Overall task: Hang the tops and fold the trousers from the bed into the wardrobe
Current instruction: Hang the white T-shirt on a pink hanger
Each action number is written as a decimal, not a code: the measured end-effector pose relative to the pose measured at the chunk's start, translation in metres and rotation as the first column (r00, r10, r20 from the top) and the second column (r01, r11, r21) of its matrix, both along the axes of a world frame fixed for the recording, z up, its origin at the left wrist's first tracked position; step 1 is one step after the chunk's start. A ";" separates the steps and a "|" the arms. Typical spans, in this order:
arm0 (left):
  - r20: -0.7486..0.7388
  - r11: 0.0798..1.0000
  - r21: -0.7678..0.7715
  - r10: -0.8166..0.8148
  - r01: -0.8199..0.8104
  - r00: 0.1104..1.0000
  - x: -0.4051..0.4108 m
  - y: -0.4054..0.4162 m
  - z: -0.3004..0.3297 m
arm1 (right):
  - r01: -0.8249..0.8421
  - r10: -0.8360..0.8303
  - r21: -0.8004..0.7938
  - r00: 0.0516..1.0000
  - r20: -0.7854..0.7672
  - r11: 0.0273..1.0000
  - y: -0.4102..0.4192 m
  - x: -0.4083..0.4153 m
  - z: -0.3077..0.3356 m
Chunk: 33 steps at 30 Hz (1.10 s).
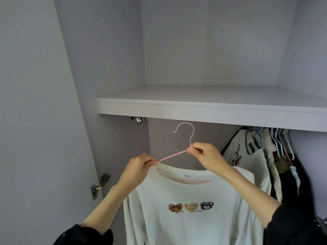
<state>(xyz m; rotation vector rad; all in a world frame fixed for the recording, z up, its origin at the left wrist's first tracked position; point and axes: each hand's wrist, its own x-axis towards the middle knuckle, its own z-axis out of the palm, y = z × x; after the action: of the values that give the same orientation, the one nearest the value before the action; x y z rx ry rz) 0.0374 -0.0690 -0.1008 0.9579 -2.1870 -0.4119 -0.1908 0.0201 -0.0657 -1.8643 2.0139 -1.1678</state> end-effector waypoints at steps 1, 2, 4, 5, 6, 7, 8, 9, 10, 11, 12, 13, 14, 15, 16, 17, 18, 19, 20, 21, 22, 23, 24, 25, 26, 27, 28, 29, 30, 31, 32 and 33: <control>-0.005 1.000 -0.006 -0.004 0.004 1.000 -0.002 0.002 0.000 | 0.003 -0.003 -0.002 1.000 0.011 1.000 0.000 -0.001 0.001; -0.001 1.000 -0.011 -0.007 0.007 1.000 -0.004 0.005 0.000 | 0.002 -0.002 -0.003 1.000 0.020 1.000 0.001 -0.002 0.001; 0.025 0.999 -0.033 0.002 -0.001 1.000 -0.008 0.008 -0.003 | -0.007 0.007 -0.004 1.000 0.029 1.000 0.003 -0.003 0.005; 0.042 0.999 -0.041 0.008 -0.006 0.999 -0.009 0.009 -0.004 | -0.009 0.009 -0.001 1.000 0.030 1.000 0.005 -0.002 0.006; 0.051 0.999 -0.052 0.011 -0.008 0.999 -0.011 0.010 -0.006 | -0.010 0.010 0.005 1.000 0.029 1.000 0.007 -0.001 0.007; 0.055 0.998 -0.065 0.008 -0.004 0.998 -0.011 0.009 -0.008 | -0.007 0.006 0.014 1.000 0.029 1.000 0.008 0.001 0.008; 0.051 0.997 -0.079 -0.006 0.010 0.999 -0.018 0.011 -0.011 | 0.008 -0.008 0.029 1.000 0.026 1.000 0.013 0.000 0.007; 0.048 0.995 -0.095 -0.010 0.014 0.999 -0.023 0.012 -0.013 | 0.008 -0.010 0.038 0.999 0.031 0.999 0.015 0.000 0.007; 0.031 0.994 -0.109 -0.003 0.006 1.000 -0.027 0.015 -0.014 | -0.002 0.000 0.044 0.999 0.045 0.999 0.017 0.000 0.007; -0.001 0.993 -0.113 0.018 -0.018 1.000 -0.031 0.016 -0.015 | -0.013 0.009 0.052 0.998 0.064 0.999 0.017 0.002 0.007; -0.040 0.993 -0.112 0.033 -0.037 0.999 -0.042 0.018 -0.016 | -0.010 0.004 0.067 0.997 0.079 0.998 0.022 -0.003 0.007; -0.069 0.992 -0.109 0.063 -0.070 0.996 -0.044 0.019 -0.015 | -0.028 0.020 0.091 0.996 0.087 0.995 0.022 -0.004 0.007; -0.090 0.990 -0.109 0.082 -0.092 0.993 -0.046 0.020 -0.015 | -0.045 0.033 0.127 0.995 0.096 0.991 0.024 -0.006 0.008; -0.108 0.989 -0.107 0.087 -0.098 0.990 -0.049 0.019 -0.016 | -0.057 0.039 0.173 0.994 0.107 0.983 0.028 -0.010 0.008; -0.124 0.990 -0.102 0.084 -0.097 0.989 -0.051 0.018 -0.016 | -0.072 0.042 0.225 0.990 0.135 0.972 0.032 -0.015 0.008; -0.136 0.991 -0.085 0.088 -0.100 0.987 -0.052 0.016 -0.016 | -0.087 0.041 0.267 0.984 0.173 0.960 0.038 -0.022 0.008; -0.142 0.992 -0.064 0.095 -0.105 0.985 -0.052 0.013 -0.015 | -0.098 0.037 0.302 0.979 0.202 0.948 0.044 -0.028 0.007; -0.145 0.994 -0.043 0.096 -0.104 0.985 -0.054 0.011 -0.016 | -0.105 0.032 0.331 0.975 0.220 0.938 0.050 -0.035 0.005; -0.140 0.995 -0.022 0.091 -0.095 0.986 -0.057 0.009 -0.017 | -0.114 0.029 0.350 0.970 0.240 0.930 0.056 -0.041 0.002; -0.128 0.996 -0.002 0.091 -0.092 0.988 -0.060 0.007 -0.020 | -0.130 0.030 0.354 0.961 0.275 0.926 0.061 -0.046 -0.003; -0.111 0.996 0.015 0.092 -0.090 0.990 -0.064 0.007 -0.022 | -0.146 0.029 0.341 0.945 0.327 0.928 0.065 -0.049 -0.007; -0.094 0.996 0.022 0.090 -0.089 0.991 -0.069 0.008 -0.022 | -0.161 0.027 0.313 0.920 0.391 0.936 0.069 -0.052 -0.012; -0.075 0.996 0.012 0.086 -0.086 0.993 -0.072 0.009 -0.023 | -0.169 0.025 0.282 0.892 0.451 0.944 0.071 -0.053 -0.017; -0.044 0.997 -0.016 0.079 -0.080 0.996 -0.079 0.011 -0.022 | -0.149 0.007 0.249 0.870 0.493 0.957 0.073 -0.057 -0.021; 0.008 0.995 -0.043 0.086 -0.085 0.996 -0.083 0.013 -0.022 | -0.115 -0.022 0.233 0.856 0.516 0.966 0.073 -0.060 -0.024; 0.064 0.995 -0.063 0.084 -0.080 0.994 -0.088 0.015 -0.021 | -0.069 -0.065 0.229 0.844 0.532 0.971 0.074 -0.065 -0.027; 0.107 0.996 -0.075 0.055 -0.047 0.993 -0.094 0.015 -0.021 | -0.017 -0.118 0.234 0.828 0.549 0.972 0.074 -0.069 -0.031; 0.129 0.996 -0.087 0.011 0.001 0.992 -0.099 0.017 -0.019 | 0.029 -0.171 0.247 0.800 0.575 0.969 0.073 -0.074 -0.034; 0.130 0.992 -0.119 -0.030 0.046 0.991 -0.102 0.021 -0.016 | 0.073 -0.226 0.266 0.763 0.605 0.961 0.072 -0.078 -0.039; 0.120 0.976 -0.202 -0.057 0.081 0.991 -0.108 0.023 -0.010 | 0.123 -0.278 0.278 0.720 0.636 0.953 0.069 -0.084 -0.042; 0.112 0.945 -0.310 -0.074 0.105 0.991 -0.113 0.026 -0.003 | 0.171 -0.324 0.287 0.672 0.666 0.943 0.066 -0.089 -0.047; 0.089 0.890 -0.441 -0.083 0.114 0.993 -0.121 0.028 0.006 | 0.222 -0.360 0.285 0.622 0.696 0.933 0.062 -0.097 -0.049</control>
<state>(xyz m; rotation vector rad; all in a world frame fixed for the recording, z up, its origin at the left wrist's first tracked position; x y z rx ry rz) -0.0835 -0.0414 -0.0946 0.6142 -2.2576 0.0854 -0.2875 0.0825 -0.1146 -0.7445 1.8436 -1.4536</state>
